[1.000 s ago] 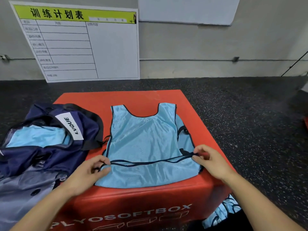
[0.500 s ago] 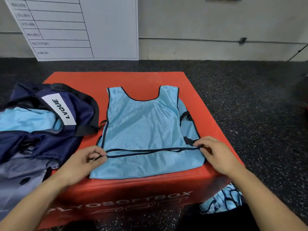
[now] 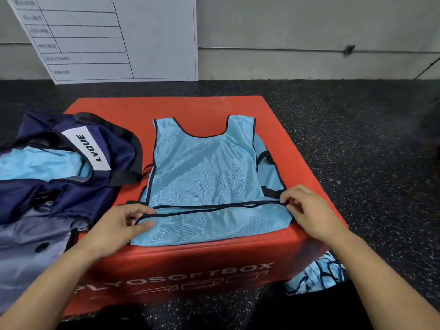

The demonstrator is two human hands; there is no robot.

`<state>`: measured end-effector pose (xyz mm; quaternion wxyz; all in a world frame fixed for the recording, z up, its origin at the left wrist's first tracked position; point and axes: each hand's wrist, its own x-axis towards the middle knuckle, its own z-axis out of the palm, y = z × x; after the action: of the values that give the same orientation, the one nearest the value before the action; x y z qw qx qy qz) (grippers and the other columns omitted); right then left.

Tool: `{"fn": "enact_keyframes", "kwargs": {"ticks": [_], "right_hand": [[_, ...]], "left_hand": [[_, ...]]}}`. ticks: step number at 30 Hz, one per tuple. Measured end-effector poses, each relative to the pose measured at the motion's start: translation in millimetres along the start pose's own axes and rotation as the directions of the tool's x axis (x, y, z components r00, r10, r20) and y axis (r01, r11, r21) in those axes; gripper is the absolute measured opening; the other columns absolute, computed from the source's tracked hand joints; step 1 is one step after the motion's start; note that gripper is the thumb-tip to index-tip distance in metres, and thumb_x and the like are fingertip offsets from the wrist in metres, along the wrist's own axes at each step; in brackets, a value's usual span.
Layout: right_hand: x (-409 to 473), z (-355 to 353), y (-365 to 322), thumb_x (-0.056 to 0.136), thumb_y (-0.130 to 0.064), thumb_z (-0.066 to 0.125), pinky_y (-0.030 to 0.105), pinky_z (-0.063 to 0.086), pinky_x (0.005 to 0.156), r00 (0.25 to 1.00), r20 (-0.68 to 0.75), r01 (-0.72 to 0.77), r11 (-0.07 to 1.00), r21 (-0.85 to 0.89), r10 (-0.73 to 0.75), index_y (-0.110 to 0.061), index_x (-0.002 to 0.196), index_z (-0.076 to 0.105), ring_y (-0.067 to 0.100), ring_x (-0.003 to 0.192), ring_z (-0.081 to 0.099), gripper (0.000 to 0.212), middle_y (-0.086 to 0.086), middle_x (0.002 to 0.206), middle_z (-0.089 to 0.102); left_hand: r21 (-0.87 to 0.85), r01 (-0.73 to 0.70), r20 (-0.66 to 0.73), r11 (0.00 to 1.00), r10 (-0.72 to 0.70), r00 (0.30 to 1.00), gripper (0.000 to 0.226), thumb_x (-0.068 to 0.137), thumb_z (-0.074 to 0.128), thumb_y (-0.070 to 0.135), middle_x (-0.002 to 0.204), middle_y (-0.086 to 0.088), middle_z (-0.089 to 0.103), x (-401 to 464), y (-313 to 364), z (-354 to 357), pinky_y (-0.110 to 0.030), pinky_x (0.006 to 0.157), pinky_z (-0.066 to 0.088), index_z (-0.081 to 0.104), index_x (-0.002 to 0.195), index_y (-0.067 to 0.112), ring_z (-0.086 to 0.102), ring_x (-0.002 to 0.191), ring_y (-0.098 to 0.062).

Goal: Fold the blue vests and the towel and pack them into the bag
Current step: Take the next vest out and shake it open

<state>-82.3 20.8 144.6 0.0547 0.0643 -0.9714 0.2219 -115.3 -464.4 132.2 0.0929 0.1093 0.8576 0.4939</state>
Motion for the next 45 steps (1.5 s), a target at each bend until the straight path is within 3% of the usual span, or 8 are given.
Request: {"fn": "enact_keyframes", "kwargs": {"ticks": [4, 10, 16, 19, 25, 31, 36, 45], "right_hand": [[-3, 0, 4, 0.092, -0.012, 0.069, 0.04, 0.054, 0.081, 1.0, 0.001, -0.024, 0.999, -0.036, 0.024, -0.037, 0.099, 0.073, 0.008, 0.084, 0.062, 0.026, -0.019, 0.107, 0.056], [-2, 1, 3, 0.098, -0.029, 0.062, 0.036, 0.051, 0.091, 0.997, 0.054, -0.045, 0.998, -0.049, 0.047, -0.033, 0.129, 0.068, 0.009, 0.103, 0.06, 0.032, -0.016, 0.112, 0.056], [-2, 1, 1, 0.095, -0.033, 0.068, 0.026, 0.04, 0.079, 0.998, 0.03, -0.045, 0.998, -0.034, 0.046, -0.039, 0.112, 0.069, -0.001, 0.09, 0.052, 0.018, -0.024, 0.103, 0.051], [-1, 0, 0, 0.096, -0.038, 0.066, 0.025, 0.038, 0.077, 0.996, 0.061, -0.061, 0.998, -0.028, 0.063, -0.038, 0.114, 0.07, -0.001, 0.092, 0.052, 0.018, -0.022, 0.107, 0.051], [2, 3, -8, 0.095, -0.042, 0.067, 0.024, 0.037, 0.075, 0.993, 0.096, -0.07, 0.996, -0.049, 0.075, -0.036, 0.106, 0.062, 0.002, 0.092, 0.052, 0.014, -0.018, 0.108, 0.047], [5, 3, -3, 0.094, -0.033, 0.07, 0.016, 0.035, 0.072, 0.994, 0.08, -0.076, 0.997, 0.018, 0.074, -0.03, 0.091, 0.062, -0.003, 0.086, 0.052, 0.009, -0.016, 0.099, 0.053], [8, -2, 1, 0.091, -0.027, 0.073, 0.038, 0.047, 0.083, 0.987, 0.008, -0.159, 0.982, 0.099, 0.159, -0.032, 0.079, 0.067, 0.012, 0.084, 0.062, 0.014, -0.011, 0.087, 0.067], [7, -2, -4, 0.092, -0.039, 0.072, 0.043, 0.052, 0.079, 0.983, 0.094, -0.176, 0.944, 0.279, 0.156, -0.037, 0.086, 0.074, 0.017, 0.079, 0.066, 0.007, -0.01, 0.081, 0.073]], "left_hand": [[0.037, -0.013, -0.022, 0.999, 0.014, 1.0, 0.026, 0.076, 0.082, 0.031, 0.079, -0.002, 0.054, -2, 12, 4, -0.016, 0.064, 0.039, 0.077, 0.098, 0.043, 0.047, 0.07, -0.013], [0.063, -0.019, -0.021, 0.998, 0.021, 1.0, 0.028, 0.072, 0.08, 0.042, 0.093, -0.021, 0.063, -4, 16, 4, -0.019, 0.068, 0.041, 0.076, 0.1, 0.045, 0.053, 0.075, -0.015], [0.077, -0.004, -0.05, 0.997, 0.008, 0.999, 0.025, 0.075, 0.082, 0.039, 0.094, 0.005, 0.075, -2, 16, 7, -0.023, 0.076, 0.048, 0.079, 0.1, 0.039, 0.067, 0.086, -0.025], [0.086, -0.004, -0.093, 0.996, 0.012, 0.996, 0.019, 0.08, 0.083, 0.029, 0.084, 0.014, 0.072, 0, 17, 9, -0.017, 0.07, 0.045, 0.08, 0.095, 0.041, 0.062, 0.073, -0.014], [0.152, -0.003, -0.151, 0.988, 0.026, 0.988, 0.015, 0.077, 0.084, 0.037, 0.07, -0.014, 0.062, 1, 20, 6, -0.024, 0.054, 0.036, 0.078, 0.091, 0.042, 0.045, 0.055, -0.014], [0.259, 0.031, -0.143, 0.966, 0.007, 0.99, 0.043, 0.058, 0.088, 0.058, 0.079, 0.001, 0.071, -2, 21, -1, -0.026, 0.068, 0.047, 0.078, 0.092, 0.034, 0.063, 0.073, -0.018], [0.292, -0.001, -0.158, 0.956, 0.049, 0.986, 0.032, 0.063, 0.087, 0.051, 0.064, 0.003, 0.063, -8, 28, -3, -0.026, 0.062, 0.043, 0.076, 0.08, 0.026, 0.058, 0.06, -0.014], [0.283, -0.041, -0.198, 0.958, 0.1, 0.975, 0.042, 0.081, 0.082, 0.039, 0.061, -0.002, 0.051, -9, 27, -1, -0.032, 0.062, 0.04, 0.053, 0.07, 0.01, 0.041, 0.056, -0.007]]}}
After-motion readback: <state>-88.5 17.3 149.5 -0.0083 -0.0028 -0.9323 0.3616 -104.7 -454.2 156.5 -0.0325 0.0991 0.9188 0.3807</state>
